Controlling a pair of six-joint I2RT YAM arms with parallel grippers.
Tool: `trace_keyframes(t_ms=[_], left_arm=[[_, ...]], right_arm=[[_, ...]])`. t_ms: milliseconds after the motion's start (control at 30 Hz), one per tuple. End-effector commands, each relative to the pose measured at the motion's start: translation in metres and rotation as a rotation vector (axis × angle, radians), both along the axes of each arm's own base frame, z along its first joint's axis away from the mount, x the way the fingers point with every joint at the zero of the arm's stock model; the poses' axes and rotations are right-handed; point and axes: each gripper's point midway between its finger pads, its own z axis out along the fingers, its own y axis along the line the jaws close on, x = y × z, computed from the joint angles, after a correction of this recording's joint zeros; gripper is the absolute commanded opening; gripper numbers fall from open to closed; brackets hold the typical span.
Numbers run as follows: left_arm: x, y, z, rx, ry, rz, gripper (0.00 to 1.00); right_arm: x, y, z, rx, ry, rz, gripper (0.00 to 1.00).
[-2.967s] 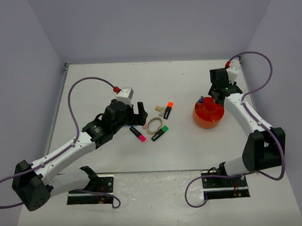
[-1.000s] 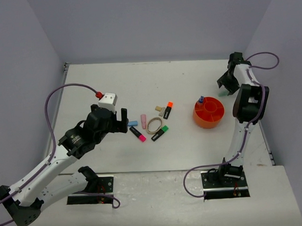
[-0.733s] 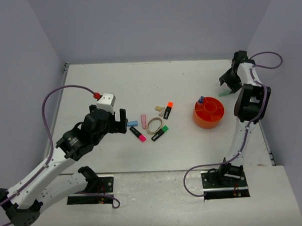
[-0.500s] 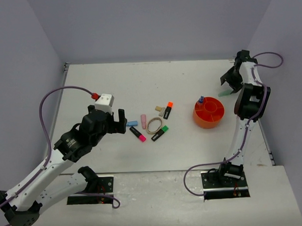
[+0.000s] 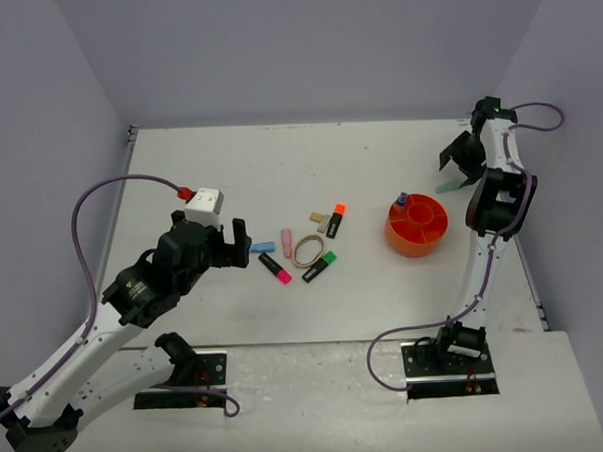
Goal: Sort the stationery into containers
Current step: Pick up the stationery from the center of the board.
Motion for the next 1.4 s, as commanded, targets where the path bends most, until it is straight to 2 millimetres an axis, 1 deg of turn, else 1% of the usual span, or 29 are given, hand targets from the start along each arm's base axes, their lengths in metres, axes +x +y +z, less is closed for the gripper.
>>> trace_keyframes(t_ms=[0, 67, 100, 133, 167, 200, 233, 267, 300, 433, 533, 600, 667, 733, 767, 867, 1000, 1100, 1300, 1367], left_arm=[[0.001, 0.002, 0.031, -0.009, -0.08, -0.019, 1.0], [0.001, 0.003, 0.035, -0.013, -0.088, -0.022, 1.0], [0.0, 0.003, 0.037, -0.015, -0.092, -0.023, 1.0], [0.0, 0.004, 0.039, -0.017, -0.099, -0.024, 1.0], [-0.001, 0.004, 0.04, -0.018, -0.101, -0.026, 1.0], [-0.002, 0.005, 0.041, -0.022, -0.105, -0.027, 1.0], [-0.002, 0.004, 0.042, -0.026, -0.11, -0.032, 1.0], [-0.003, 0.004, 0.042, -0.028, -0.112, -0.036, 1.0], [-0.003, 0.004, 0.041, -0.029, -0.112, -0.038, 1.0], [-0.003, 0.004, 0.041, -0.03, -0.113, -0.039, 1.0], [-0.002, 0.003, 0.038, -0.025, -0.105, -0.041, 1.0], [-0.002, 0.004, 0.038, -0.025, -0.107, -0.035, 1.0], [-0.002, 0.004, 0.039, -0.026, -0.111, -0.033, 1.0], [-0.002, 0.006, 0.04, -0.025, -0.115, -0.026, 1.0], [-0.001, 0.006, 0.042, -0.026, -0.118, -0.023, 1.0], [-0.001, 0.006, 0.042, -0.023, -0.115, -0.023, 1.0], [-0.001, 0.007, 0.044, -0.023, -0.12, -0.019, 1.0], [-0.001, 0.008, 0.046, -0.025, -0.126, -0.019, 1.0], [0.002, 0.007, 0.047, -0.017, -0.132, -0.016, 1.0], [0.002, 0.006, 0.046, -0.016, -0.129, -0.018, 1.0]], right_arm=[[-0.012, -0.002, 0.007, 0.003, 0.025, 0.036, 0.74], [-0.013, -0.002, 0.005, 0.003, 0.026, 0.062, 0.78], [-0.013, -0.002, 0.005, 0.003, 0.022, 0.076, 0.84], [-0.013, 0.0, 0.005, 0.004, 0.019, 0.098, 0.93], [-0.013, 0.001, 0.005, -0.007, 0.011, 0.115, 0.98], [-0.012, 0.001, 0.006, -0.017, -0.009, 0.128, 0.99], [-0.008, -0.004, 0.007, -0.05, -0.04, 0.134, 0.9], [-0.007, -0.005, 0.008, -0.072, -0.063, 0.15, 0.84], [-0.009, -0.004, 0.009, -0.082, -0.078, 0.176, 0.8], [-0.008, -0.011, 0.009, -0.13, -0.092, 0.175, 0.72], [-0.002, -0.013, 0.012, -0.143, -0.1, 0.174, 0.7], [0.0, -0.013, 0.013, -0.139, -0.086, 0.175, 0.72], [-0.003, -0.012, 0.006, -0.126, -0.051, 0.177, 0.74], [-0.001, -0.014, 0.008, -0.128, -0.053, 0.175, 0.74], [-0.002, -0.015, 0.006, -0.13, -0.037, 0.172, 0.73], [0.001, -0.018, 0.008, -0.143, -0.041, 0.169, 0.69], [0.003, -0.02, 0.006, -0.148, -0.041, 0.18, 0.69], [0.006, -0.018, 0.004, -0.129, -0.057, 0.203, 0.69], [0.015, -0.021, 0.001, -0.159, -0.117, 0.283, 0.7], [0.015, -0.022, -0.004, -0.159, -0.11, 0.281, 0.7]])
